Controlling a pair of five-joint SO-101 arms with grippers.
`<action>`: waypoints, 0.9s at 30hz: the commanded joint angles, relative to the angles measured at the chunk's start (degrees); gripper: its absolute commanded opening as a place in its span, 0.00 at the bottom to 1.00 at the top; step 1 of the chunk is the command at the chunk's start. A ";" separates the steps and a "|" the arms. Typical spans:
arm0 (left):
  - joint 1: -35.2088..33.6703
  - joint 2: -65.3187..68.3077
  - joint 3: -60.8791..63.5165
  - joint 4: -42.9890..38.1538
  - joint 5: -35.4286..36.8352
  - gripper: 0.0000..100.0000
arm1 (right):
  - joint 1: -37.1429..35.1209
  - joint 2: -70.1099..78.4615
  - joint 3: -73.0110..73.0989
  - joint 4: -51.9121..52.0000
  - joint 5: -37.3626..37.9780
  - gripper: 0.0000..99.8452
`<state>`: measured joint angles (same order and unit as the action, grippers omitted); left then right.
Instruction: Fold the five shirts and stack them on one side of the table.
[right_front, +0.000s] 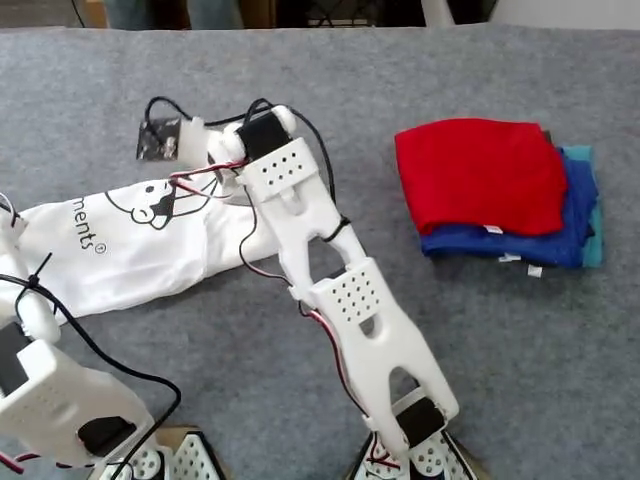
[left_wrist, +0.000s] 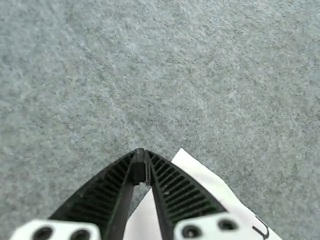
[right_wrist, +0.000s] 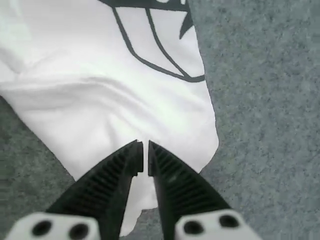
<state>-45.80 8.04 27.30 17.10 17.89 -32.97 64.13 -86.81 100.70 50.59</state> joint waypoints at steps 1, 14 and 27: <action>0.04 -0.35 -2.68 -0.88 0.35 0.03 | 1.41 -2.59 -0.84 0.62 -5.80 0.01; 0.04 -0.35 -2.68 -0.88 0.35 0.03 | 7.12 3.21 14.20 -10.02 -7.30 0.01; -0.13 -3.25 -6.02 7.21 -0.35 0.03 | 6.95 -2.68 -7.87 0.62 -9.23 0.01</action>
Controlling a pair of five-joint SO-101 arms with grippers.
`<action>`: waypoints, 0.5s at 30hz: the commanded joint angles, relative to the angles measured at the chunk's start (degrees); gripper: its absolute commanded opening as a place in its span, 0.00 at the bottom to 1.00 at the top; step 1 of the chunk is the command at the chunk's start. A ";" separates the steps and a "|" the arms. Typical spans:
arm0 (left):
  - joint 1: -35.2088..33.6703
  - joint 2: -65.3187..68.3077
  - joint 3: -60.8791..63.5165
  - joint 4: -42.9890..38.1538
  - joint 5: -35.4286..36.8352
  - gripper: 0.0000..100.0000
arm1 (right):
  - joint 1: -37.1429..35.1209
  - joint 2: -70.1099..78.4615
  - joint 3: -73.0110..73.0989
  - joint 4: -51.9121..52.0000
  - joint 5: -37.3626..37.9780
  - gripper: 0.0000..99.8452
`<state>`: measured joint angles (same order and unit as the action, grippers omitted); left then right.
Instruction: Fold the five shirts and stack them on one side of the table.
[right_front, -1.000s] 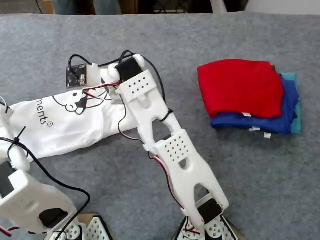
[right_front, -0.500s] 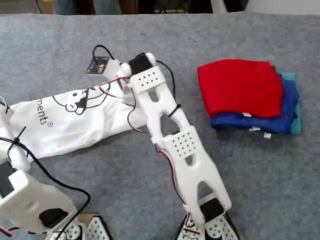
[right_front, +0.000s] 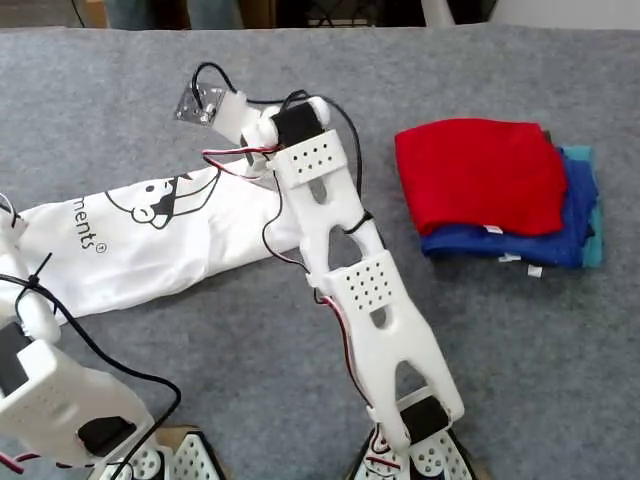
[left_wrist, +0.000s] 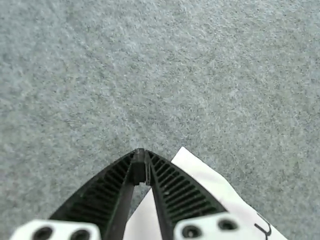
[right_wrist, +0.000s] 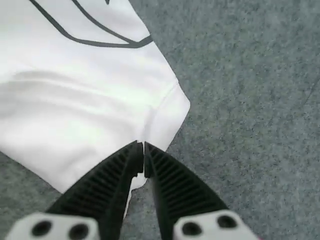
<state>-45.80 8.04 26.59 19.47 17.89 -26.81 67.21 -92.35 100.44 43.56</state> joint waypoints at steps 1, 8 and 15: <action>0.04 -4.92 -6.55 8.44 -1.58 0.03 | 0.79 -8.22 -2.33 0.88 -4.75 0.01; 5.05 -12.75 -12.62 37.10 -11.96 0.10 | 0.35 -27.21 14.73 0.97 -10.81 0.01; 1.63 -7.65 -15.25 48.26 -16.53 0.20 | 0.09 -49.71 53.85 0.79 -17.41 0.01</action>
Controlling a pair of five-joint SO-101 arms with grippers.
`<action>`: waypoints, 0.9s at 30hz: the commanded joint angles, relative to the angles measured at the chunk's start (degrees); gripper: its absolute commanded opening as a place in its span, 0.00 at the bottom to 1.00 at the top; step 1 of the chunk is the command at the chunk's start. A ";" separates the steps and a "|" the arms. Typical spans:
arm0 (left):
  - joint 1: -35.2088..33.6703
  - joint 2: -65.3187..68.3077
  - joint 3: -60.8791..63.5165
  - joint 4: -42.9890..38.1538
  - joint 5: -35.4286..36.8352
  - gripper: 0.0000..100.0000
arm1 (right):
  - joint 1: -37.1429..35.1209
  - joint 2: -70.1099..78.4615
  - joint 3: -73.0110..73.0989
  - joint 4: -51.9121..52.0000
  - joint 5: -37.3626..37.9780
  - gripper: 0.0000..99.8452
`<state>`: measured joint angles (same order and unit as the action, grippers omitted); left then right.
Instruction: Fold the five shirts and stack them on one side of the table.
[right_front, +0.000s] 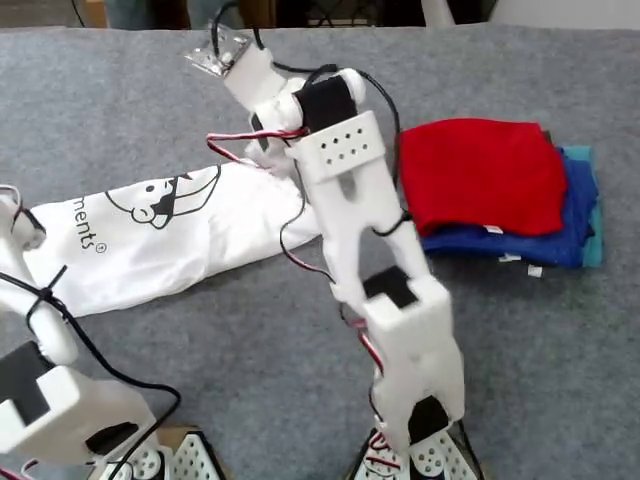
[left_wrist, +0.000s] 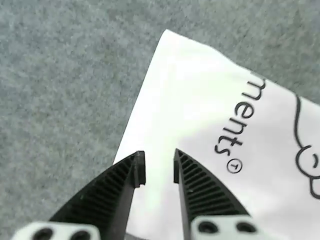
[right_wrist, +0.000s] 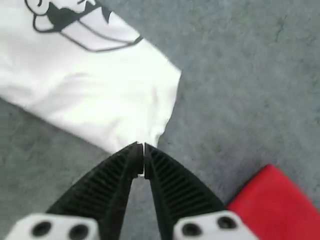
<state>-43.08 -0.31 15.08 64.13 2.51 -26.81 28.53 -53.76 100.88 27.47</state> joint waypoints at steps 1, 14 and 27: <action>-1.27 2.02 -4.18 4.40 -1.41 0.25 | 0.09 -13.49 19.65 0.26 -1.23 0.01; -7.69 25.23 -23.78 5.54 -9.76 0.32 | 0.09 -26.33 39.60 -1.32 -1.41 0.01; -4.88 43.34 -41.80 17.14 -20.13 0.13 | 0.35 -32.40 44.26 -1.23 -1.41 0.01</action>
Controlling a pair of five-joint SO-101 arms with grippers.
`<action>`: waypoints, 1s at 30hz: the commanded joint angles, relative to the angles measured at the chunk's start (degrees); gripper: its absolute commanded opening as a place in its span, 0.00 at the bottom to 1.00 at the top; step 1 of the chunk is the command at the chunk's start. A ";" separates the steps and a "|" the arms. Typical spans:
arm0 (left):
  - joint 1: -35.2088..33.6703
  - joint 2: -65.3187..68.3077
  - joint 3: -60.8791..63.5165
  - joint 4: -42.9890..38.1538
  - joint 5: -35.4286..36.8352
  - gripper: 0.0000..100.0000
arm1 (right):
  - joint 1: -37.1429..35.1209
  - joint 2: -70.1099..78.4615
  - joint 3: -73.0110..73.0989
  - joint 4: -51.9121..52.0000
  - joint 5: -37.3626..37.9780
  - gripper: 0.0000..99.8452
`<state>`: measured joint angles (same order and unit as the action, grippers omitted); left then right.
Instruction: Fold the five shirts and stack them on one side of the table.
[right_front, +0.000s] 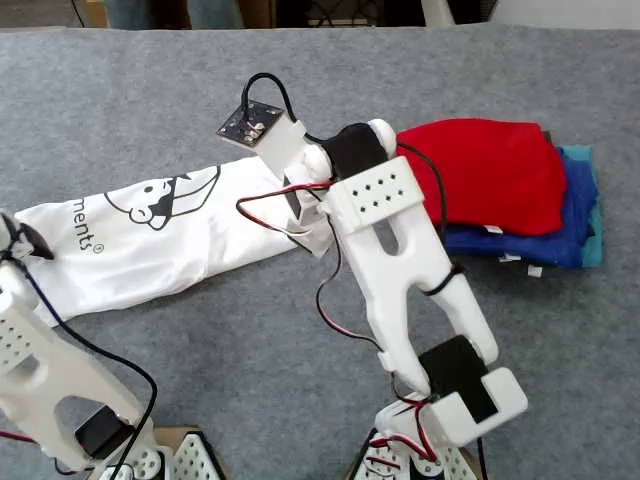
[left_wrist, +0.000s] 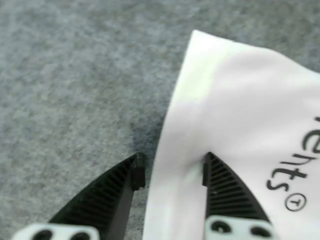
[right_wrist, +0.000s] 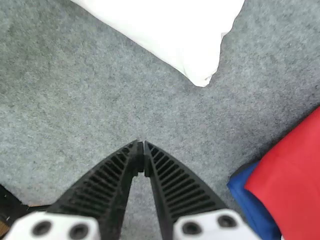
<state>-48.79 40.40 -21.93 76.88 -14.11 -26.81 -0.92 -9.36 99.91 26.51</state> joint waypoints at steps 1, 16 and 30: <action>1.63 3.96 -6.11 6.24 -4.40 0.12 | 0.35 -3.30 -0.22 -0.26 -0.44 0.01; 6.81 20.75 -28.88 23.91 -4.84 0.03 | 0.44 -9.45 -0.22 0.62 -0.26 0.01; 16.13 2.29 -21.67 24.00 1.76 0.03 | 9.76 -10.15 -8.04 0.88 -0.44 0.01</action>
<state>-36.66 50.59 -46.55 100.09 -14.20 -19.69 -8.31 -11.30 100.53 26.51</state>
